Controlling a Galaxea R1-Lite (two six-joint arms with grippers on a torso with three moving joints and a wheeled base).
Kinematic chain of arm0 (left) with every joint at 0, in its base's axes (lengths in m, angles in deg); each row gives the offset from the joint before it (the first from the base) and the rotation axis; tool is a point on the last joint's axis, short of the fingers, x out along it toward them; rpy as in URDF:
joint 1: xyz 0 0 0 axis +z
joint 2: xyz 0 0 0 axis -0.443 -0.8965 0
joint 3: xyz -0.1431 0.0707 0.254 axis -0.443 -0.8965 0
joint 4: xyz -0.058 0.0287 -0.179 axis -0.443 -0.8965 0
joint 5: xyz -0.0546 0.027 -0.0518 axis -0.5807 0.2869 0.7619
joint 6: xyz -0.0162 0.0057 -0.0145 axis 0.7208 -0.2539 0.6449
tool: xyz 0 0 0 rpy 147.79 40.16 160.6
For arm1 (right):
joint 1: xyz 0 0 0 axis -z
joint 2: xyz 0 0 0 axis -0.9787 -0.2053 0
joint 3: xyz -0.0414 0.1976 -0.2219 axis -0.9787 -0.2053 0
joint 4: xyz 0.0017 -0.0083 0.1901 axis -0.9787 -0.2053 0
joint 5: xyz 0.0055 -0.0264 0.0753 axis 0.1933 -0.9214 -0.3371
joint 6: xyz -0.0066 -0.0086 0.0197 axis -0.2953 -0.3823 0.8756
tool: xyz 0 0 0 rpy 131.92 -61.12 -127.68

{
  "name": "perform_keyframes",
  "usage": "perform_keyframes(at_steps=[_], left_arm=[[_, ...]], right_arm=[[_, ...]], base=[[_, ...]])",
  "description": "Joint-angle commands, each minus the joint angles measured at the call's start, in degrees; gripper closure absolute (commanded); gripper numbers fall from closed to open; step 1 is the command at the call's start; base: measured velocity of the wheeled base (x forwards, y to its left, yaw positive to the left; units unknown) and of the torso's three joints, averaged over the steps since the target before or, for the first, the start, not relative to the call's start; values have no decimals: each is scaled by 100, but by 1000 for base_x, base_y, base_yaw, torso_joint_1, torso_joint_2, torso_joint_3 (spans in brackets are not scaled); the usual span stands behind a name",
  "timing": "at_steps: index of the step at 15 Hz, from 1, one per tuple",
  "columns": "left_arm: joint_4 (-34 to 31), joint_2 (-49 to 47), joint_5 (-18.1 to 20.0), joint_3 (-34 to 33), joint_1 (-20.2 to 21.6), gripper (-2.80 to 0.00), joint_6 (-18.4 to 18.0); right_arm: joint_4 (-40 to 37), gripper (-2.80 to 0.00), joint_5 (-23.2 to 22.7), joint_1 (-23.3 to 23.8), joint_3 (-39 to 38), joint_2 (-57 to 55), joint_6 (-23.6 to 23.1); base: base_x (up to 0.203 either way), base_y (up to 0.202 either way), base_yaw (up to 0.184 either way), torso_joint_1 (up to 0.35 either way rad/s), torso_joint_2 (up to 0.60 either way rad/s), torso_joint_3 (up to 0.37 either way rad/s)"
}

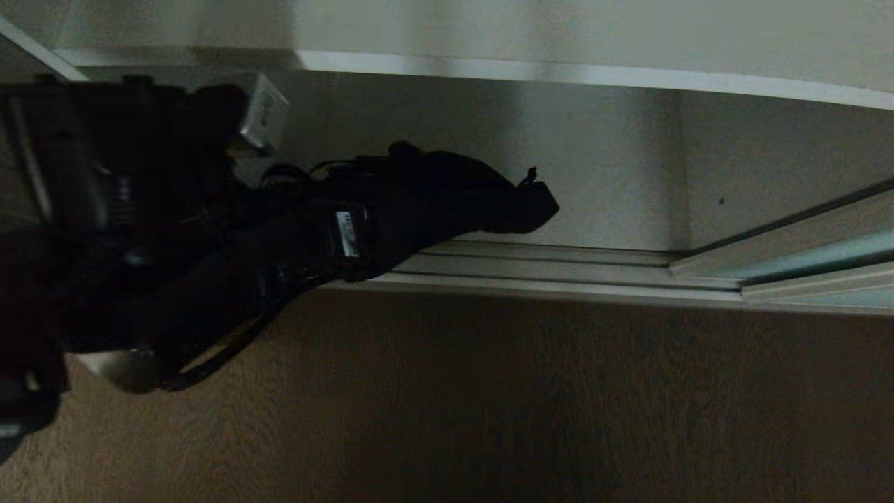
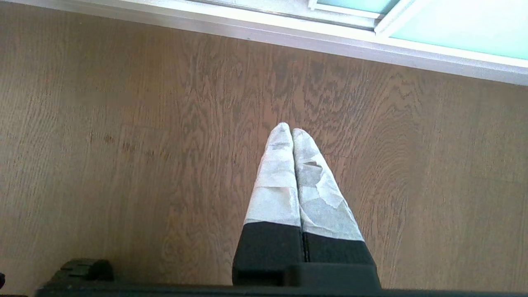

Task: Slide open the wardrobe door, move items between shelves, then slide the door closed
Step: Place the bag on the higher shelf

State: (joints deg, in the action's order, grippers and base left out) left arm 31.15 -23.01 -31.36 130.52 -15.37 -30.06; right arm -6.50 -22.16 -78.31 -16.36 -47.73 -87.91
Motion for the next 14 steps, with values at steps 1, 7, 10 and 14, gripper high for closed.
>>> perform_keyframes(at_steps=[1,7,10,14], left_arm=[[-540,1049,-32,-41,-150,0,-7],[-1472,2228,-500,-323,-396,0,-745],[-1478,2771,-651,-708,-180,0,-939],[-1892,3318,-651,-797,327,0,-1156]], right_arm=[[0,0,-2,-2,0,11,-3],[0,0,-2,-2,-1,11,-3],[0,0,-2,-2,-9,11,-3],[0,0,-2,-2,-1,11,-3]], base=[[0,0,0,0,0,0],[0,0,0,0,0,0],[0,0,0,0,0,0],[0,0,0,0,0,0]])
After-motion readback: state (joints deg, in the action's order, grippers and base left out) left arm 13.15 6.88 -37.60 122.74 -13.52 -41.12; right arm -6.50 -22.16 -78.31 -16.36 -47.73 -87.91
